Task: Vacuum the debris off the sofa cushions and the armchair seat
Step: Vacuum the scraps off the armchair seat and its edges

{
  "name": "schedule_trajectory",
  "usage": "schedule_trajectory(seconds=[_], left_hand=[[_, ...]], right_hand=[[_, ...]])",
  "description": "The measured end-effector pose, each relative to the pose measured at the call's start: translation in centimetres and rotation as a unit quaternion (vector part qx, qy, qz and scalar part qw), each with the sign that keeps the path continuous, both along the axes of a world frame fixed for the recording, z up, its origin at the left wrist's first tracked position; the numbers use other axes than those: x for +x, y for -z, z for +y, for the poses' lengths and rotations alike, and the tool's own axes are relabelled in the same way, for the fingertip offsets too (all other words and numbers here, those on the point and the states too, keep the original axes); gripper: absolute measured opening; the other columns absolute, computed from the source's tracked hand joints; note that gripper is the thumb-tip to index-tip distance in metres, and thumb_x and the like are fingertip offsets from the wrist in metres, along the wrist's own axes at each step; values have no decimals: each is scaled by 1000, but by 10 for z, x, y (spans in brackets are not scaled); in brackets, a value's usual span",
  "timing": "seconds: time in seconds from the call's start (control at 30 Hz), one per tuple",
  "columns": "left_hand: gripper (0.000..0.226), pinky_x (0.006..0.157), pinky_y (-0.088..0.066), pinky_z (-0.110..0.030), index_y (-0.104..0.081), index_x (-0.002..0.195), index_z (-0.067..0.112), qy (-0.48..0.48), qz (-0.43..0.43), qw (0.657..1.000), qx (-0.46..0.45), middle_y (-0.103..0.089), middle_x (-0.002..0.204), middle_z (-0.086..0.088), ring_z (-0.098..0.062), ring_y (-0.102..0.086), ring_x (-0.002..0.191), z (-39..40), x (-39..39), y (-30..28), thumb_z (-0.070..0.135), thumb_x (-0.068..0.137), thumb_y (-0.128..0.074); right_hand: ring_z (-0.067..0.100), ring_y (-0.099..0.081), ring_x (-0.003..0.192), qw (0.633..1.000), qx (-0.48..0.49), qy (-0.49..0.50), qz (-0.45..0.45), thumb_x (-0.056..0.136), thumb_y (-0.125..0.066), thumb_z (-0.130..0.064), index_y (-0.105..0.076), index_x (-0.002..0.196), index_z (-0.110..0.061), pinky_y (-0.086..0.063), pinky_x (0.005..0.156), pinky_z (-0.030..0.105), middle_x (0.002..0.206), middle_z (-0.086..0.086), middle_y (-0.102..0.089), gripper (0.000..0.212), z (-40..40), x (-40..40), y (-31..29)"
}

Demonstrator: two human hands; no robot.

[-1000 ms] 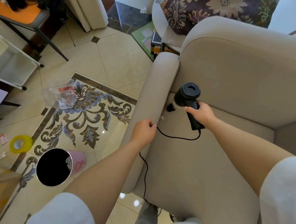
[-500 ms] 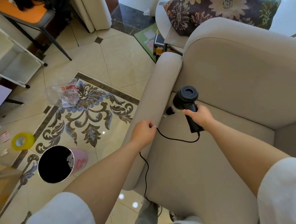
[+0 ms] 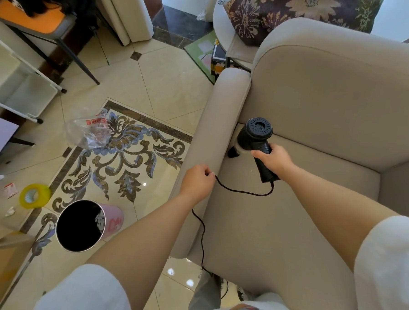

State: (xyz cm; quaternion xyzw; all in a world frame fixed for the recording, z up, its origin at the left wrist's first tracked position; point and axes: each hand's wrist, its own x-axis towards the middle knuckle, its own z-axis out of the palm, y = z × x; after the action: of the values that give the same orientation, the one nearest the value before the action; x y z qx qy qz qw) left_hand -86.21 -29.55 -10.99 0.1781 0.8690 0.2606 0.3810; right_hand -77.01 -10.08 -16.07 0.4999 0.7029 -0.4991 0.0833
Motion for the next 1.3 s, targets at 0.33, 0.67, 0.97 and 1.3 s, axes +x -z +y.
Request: schedule_trajectory(seconds=[0.33, 0.67, 0.97, 1.3], left_hand=[[14, 66, -36, -26, -53, 79, 9, 0, -1, 1000, -5, -51, 68, -3, -22, -47, 72, -6, 2, -2, 13, 92, -47], [17, 66, -38, -24, -59, 85, 6, 32, -17, 999, -1, -54, 75, -7, -22, -49, 74, 4, 16, -2, 16, 93, -49], [14, 57, -35, -25, -55, 81, 10, 80, -25, 996, 0, -44, 60, 4, -21, -48, 73, 8, 28, -5, 16, 93, -50], [13, 70, -36, -23, -57, 85, 10, 126, -35, 991, -20, -55, 82, -6, -21, -50, 80, 3, 38, -7, 18, 92, -50]], right_hand=[[25, -56, 84, 1000, -5, 14, -9, 83, -63, -36, -51, 104, -14, -45, 72, 34, 92, 7, -59, 32, -3, 2, -3], [23, -53, 76, 997, 2, 55, -53, 83, -62, -37, -49, 99, -14, -41, 70, 34, 82, 4, -55, 31, 13, 35, -12], [24, -52, 82, 997, 8, 26, -76, 85, -60, -35, -47, 99, -13, -42, 71, 34, 91, 7, -56, 29, -2, 60, -14], [26, -54, 87, 992, -30, 26, -121, 85, -61, -32, -47, 102, -11, -43, 74, 34, 93, 8, -56, 29, -22, 83, -22]])
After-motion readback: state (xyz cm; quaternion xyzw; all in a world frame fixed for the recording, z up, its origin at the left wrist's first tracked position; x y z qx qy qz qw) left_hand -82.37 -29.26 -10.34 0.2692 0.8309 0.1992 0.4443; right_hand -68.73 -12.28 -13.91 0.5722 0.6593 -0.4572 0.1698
